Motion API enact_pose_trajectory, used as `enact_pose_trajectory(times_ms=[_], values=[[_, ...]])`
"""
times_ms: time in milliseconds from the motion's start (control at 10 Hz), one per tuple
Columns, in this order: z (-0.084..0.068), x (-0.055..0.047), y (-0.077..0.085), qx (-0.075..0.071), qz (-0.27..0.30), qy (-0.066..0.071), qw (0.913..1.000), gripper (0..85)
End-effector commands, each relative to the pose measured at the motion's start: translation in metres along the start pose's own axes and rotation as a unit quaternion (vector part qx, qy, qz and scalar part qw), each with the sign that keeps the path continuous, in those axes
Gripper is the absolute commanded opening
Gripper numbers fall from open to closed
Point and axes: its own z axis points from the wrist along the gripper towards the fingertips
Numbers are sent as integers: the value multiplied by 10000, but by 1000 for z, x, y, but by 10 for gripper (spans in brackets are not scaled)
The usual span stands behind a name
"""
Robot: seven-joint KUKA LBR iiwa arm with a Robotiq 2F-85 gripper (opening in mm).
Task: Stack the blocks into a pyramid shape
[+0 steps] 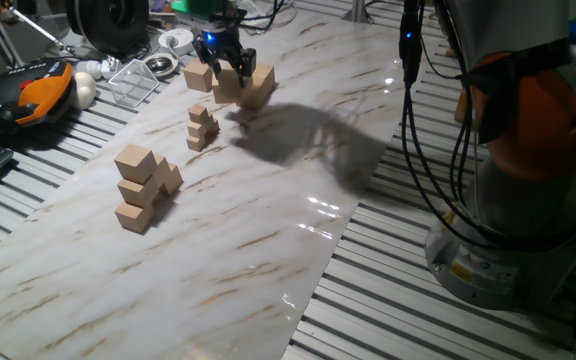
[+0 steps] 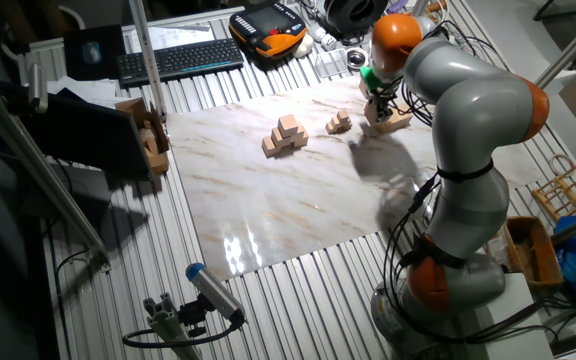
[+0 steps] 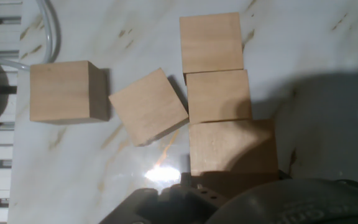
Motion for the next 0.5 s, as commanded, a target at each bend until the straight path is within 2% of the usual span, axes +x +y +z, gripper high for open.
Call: enact_pose_trajectory(times_ms=[0,400], values=[[3,2,-1,-24,1,6,10000,0],[8,3,1,-56,-15,112,9999,0]])
